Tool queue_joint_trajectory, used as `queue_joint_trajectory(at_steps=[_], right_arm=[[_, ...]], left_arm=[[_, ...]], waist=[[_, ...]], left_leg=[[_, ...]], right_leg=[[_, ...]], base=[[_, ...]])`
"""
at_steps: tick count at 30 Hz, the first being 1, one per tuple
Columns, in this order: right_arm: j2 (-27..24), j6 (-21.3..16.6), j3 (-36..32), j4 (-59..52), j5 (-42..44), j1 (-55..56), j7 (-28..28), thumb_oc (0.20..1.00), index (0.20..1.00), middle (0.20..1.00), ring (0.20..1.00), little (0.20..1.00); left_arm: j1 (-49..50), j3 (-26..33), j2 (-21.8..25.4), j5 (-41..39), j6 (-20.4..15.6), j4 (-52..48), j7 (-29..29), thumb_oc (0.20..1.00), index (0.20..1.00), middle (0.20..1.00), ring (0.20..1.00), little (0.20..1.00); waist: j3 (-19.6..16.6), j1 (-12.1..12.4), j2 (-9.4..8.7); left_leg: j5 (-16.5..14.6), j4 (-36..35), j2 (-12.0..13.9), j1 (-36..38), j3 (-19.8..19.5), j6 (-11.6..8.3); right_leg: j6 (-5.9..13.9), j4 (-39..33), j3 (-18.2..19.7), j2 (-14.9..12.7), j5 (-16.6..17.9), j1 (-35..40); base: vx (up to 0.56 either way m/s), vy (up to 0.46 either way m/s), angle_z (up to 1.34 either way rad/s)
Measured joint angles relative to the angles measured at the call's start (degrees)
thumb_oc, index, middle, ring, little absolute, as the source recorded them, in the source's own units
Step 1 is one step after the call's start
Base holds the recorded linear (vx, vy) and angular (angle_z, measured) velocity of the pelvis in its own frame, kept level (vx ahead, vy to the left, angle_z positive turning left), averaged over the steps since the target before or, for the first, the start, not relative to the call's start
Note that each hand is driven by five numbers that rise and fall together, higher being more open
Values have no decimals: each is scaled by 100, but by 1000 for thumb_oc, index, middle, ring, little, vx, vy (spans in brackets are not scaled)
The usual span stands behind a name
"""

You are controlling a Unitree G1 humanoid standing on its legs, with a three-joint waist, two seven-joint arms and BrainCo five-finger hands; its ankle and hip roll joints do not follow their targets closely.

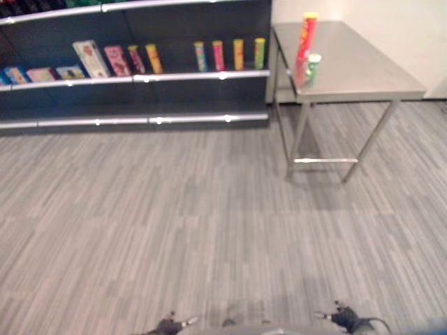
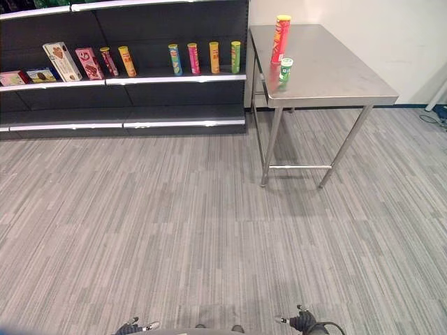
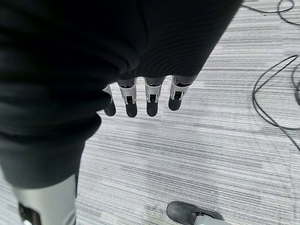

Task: Put the goods on the table back onto the shelves and tidy them up.

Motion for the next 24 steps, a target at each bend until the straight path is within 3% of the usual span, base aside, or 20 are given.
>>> queue_joint_trajectory(at_steps=[24], right_arm=[[83, -44, -192, 67, 127, 96, -5, 1000, 1000, 1000, 1000, 1000]], left_arm=[[-164, 0, 7, -12, -50, -169, 0, 1000, 1000, 1000, 1000, 1000]], waist=[[-3, -11, -58]], left_leg=[[-1, 0, 4, 59, 41, 2]], right_leg=[[-4, -2, 52, 4, 16, 46]], base=[[0, 0, 0]])
